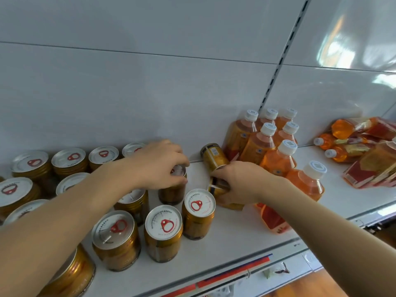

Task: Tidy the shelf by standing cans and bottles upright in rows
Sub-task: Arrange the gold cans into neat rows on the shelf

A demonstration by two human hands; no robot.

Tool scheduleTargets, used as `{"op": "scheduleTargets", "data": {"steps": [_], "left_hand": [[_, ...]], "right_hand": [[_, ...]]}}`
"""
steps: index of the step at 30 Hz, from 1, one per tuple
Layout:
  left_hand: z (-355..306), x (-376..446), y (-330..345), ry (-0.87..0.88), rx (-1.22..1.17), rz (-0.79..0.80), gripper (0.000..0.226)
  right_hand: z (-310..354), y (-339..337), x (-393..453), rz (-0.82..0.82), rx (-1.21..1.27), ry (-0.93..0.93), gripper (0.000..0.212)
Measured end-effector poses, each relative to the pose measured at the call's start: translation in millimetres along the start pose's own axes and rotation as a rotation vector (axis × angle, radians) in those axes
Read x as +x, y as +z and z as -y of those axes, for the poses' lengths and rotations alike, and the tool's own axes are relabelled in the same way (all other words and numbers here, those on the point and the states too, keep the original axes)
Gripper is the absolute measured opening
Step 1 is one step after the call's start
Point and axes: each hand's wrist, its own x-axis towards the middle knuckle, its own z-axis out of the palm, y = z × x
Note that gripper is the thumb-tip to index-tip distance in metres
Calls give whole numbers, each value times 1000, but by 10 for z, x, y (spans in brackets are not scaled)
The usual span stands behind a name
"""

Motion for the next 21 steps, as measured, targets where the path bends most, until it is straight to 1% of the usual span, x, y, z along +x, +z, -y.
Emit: {"op": "scheduleTargets", "data": {"steps": [1, 3, 5, 7, 9, 13, 16, 18, 21], "left_hand": [[-8, -6, 0, -3, -5, -5, 53], [-20, -18, 6, -9, -18, -8, 54], [-32, -37, 9, -21, -40, -4, 55], [-37, -57, 5, -34, -70, -3, 55], [-50, -71, -2, -45, -92, -1, 55], [-51, -101, -15, -58, -128, 3, 54], [-42, -114, -41, -65, -141, 17, 51], [-59, -103, -60, -76, -158, 20, 53], [-133, -62, -66, -92, -214, 3, 55]], "right_hand": [[2, 30, 11, -41, 63, -14, 53], [13, 72, -6, -78, 150, -5, 67], [2, 130, -42, -53, 93, -9, 83], [-16, 168, -76, -21, 29, -3, 90], [-68, 140, -95, -50, 104, -23, 90], [-99, -47, -93, -165, 320, -54, 87], [2, -75, 14, -233, 354, -90, 88], [52, -45, 102, -243, 379, -100, 90], [48, -24, 138, -190, 460, -142, 91]]}}
